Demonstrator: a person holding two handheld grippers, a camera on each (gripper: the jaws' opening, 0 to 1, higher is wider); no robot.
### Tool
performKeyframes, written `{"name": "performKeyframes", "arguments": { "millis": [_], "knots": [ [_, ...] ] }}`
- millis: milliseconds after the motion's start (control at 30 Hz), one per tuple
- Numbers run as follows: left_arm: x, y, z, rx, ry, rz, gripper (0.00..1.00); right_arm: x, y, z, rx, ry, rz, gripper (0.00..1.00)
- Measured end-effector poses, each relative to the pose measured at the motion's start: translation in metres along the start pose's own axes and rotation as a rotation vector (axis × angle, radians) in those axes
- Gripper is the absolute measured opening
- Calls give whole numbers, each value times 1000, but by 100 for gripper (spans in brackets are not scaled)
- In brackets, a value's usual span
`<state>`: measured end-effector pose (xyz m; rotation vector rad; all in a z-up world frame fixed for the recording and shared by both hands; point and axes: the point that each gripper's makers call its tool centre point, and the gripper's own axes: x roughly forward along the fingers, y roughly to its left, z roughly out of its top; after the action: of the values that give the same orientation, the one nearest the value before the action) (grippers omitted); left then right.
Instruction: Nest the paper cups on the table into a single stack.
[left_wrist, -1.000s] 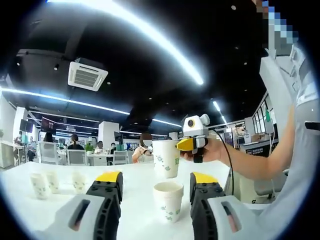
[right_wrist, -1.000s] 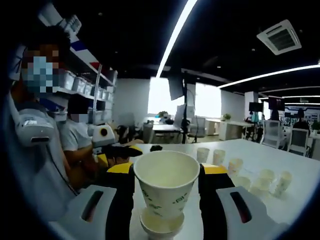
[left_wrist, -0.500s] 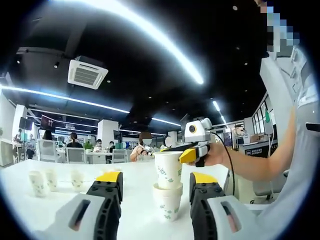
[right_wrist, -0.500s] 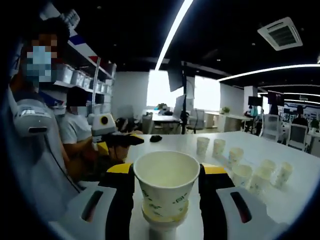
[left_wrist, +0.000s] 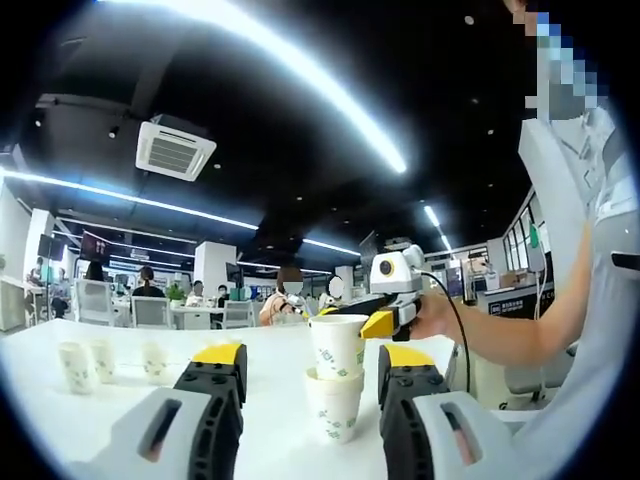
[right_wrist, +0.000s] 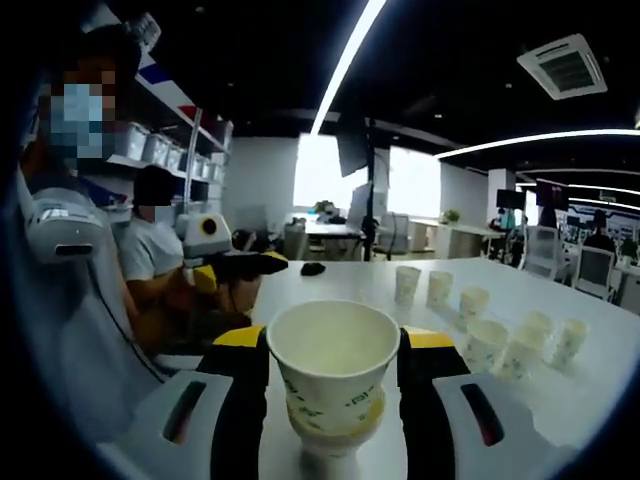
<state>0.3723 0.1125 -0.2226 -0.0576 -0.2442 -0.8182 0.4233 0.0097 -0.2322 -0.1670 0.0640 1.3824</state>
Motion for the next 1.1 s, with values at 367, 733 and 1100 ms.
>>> {"name": "performKeyframes", "arguments": {
  "millis": [367,733,1100],
  "knots": [
    [-7,9,6,-21,-33,15,56,5,0,-5,-2,3,7,56],
    [-14,17,13,-16,-55,41,56,5,2,2,-1,-1,12,57],
    [-13,18,4,-24,-26,42,56,-3,4,10,35,-99,-8,57]
  ]
}}
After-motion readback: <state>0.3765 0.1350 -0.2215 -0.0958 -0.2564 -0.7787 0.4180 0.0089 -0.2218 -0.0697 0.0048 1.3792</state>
